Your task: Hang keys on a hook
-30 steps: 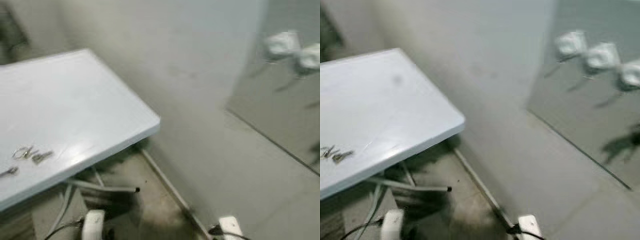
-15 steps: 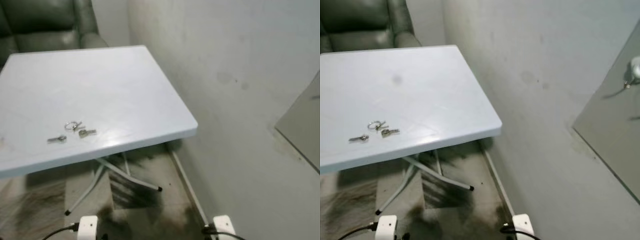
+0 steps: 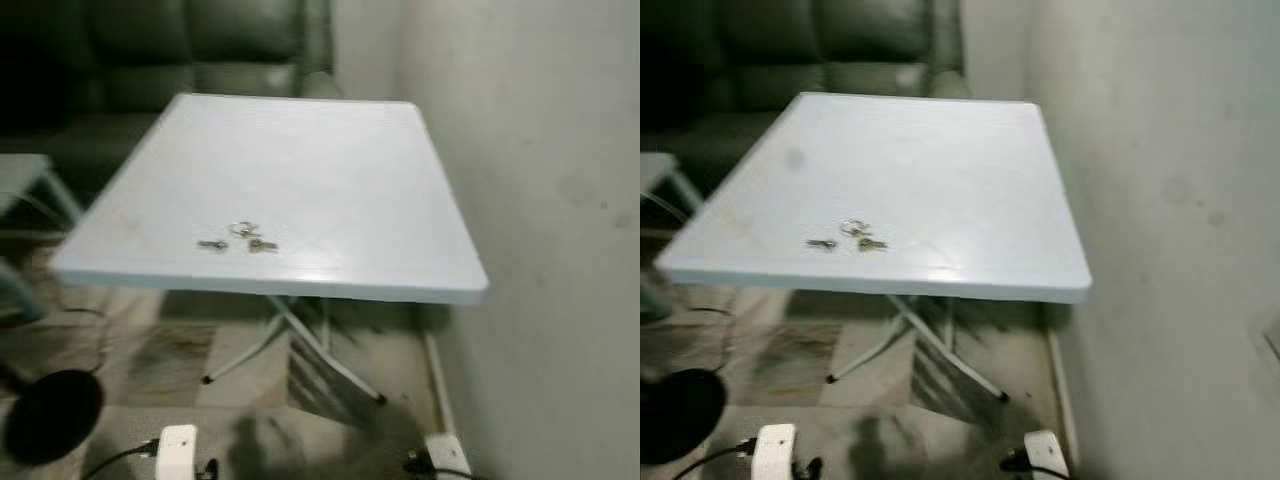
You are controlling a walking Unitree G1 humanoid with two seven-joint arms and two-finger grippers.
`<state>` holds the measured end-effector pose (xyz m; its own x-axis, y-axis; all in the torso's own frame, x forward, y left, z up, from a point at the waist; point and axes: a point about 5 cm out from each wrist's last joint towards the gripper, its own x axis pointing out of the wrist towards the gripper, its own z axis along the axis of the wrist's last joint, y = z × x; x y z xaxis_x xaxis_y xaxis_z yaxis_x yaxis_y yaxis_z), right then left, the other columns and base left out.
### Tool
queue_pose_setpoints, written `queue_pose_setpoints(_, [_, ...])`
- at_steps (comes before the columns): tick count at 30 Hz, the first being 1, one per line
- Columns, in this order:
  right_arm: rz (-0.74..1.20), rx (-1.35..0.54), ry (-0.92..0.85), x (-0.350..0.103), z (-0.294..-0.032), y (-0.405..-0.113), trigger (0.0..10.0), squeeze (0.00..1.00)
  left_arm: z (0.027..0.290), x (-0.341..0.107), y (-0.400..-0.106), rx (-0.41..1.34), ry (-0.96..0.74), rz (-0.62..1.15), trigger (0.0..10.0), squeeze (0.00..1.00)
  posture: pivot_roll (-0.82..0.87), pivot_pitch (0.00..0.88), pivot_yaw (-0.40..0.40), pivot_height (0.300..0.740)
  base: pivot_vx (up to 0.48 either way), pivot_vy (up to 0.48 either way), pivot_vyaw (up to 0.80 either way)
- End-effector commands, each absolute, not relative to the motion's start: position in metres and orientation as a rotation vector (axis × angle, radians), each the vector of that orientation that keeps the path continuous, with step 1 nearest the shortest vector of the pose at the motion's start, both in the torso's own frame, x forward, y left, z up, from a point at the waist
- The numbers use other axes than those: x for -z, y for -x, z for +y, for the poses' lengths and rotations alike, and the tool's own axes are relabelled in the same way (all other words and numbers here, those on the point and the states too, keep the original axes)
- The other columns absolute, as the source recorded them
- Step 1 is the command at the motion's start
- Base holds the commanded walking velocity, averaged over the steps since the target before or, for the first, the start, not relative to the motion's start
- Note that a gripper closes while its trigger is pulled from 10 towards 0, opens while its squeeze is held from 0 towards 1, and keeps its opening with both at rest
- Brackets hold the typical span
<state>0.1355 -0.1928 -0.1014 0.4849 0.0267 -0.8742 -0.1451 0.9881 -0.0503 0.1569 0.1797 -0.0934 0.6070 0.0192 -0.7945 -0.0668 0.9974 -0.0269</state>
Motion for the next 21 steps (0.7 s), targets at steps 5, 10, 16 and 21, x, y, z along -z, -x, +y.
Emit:
queue_pose_setpoints(5, [1.027,-0.091,0.087,0.0978,-0.1876,-0.1477,10.0,0.00,0.1906,0.0933,-0.1545,-0.077,0.045,0.926,10.0,0.00,-0.09,0.000,-0.011,0.740,0.000,0.000,0.16])
queue_pose_setpoints(10, [1.029,-0.091,0.087,0.0980,-0.1878,-0.1472,10.0,0.00,0.1905,0.0933,-0.1544,-0.082,0.054,0.926,10.0,0.00,-0.09,0.000,-0.011,0.740,0.000,0.000,0.00])
queue_pose_setpoints(16, [1.030,-0.093,0.087,0.0979,-0.1874,-0.1475,10.0,0.00,0.1910,0.0932,-0.1547,-0.085,0.059,0.926,10.0,0.00,-0.09,0.000,-0.011,0.740,0.000,0.117,0.00])
queue_pose_setpoints(21, [1.029,-0.093,0.087,0.0979,-0.1874,-0.1476,10.0,0.00,0.1906,0.0933,-0.1547,-0.082,0.061,0.926,10.0,0.00,-0.09,0.000,-0.013,0.740,0.000,0.391,0.00])
